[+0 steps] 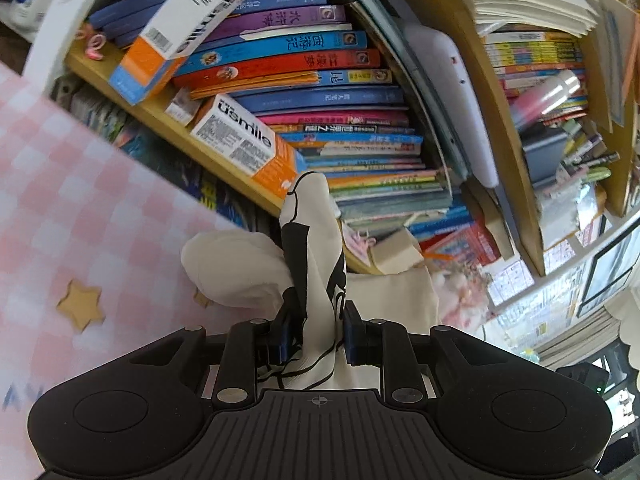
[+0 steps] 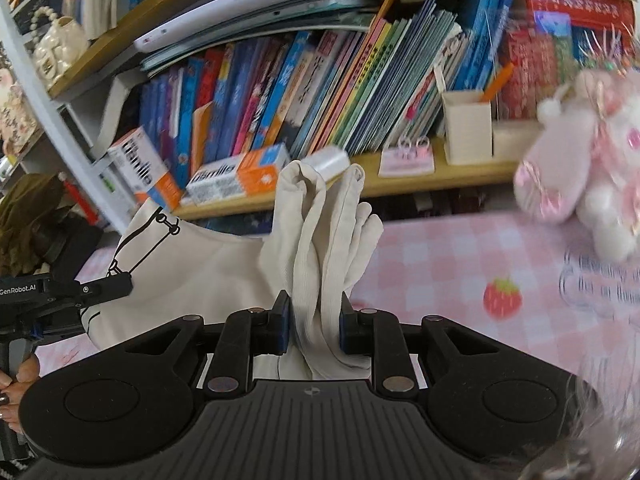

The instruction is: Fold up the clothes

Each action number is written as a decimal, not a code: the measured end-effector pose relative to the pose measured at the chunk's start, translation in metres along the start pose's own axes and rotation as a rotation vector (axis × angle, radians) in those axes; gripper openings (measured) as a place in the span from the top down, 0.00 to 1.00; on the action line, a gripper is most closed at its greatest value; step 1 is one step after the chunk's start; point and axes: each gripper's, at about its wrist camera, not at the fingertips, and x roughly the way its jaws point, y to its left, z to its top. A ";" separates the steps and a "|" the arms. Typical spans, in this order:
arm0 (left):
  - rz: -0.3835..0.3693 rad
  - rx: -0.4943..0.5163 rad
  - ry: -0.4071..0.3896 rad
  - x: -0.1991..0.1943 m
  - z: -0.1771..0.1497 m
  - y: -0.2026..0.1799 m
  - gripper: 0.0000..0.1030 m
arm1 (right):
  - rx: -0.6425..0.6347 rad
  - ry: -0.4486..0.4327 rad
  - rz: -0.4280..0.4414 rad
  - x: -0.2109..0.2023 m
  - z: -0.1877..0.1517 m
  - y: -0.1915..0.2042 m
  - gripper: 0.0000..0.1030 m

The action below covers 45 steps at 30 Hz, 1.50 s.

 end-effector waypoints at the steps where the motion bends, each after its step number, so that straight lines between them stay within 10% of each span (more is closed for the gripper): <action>1: 0.000 -0.001 -0.002 0.005 0.002 0.001 0.78 | -0.002 -0.004 -0.004 0.005 0.003 -0.002 0.81; 14: 0.008 -0.011 -0.024 0.066 0.031 0.022 0.78 | -0.020 -0.030 -0.036 0.057 0.009 -0.021 0.81; 26: 0.129 -0.009 0.012 0.077 0.024 0.043 0.68 | 0.289 0.047 0.014 0.088 -0.009 -0.068 0.67; 45: 0.329 0.302 -0.104 0.017 -0.012 -0.023 0.67 | 0.200 -0.029 -0.085 0.005 -0.036 -0.024 0.52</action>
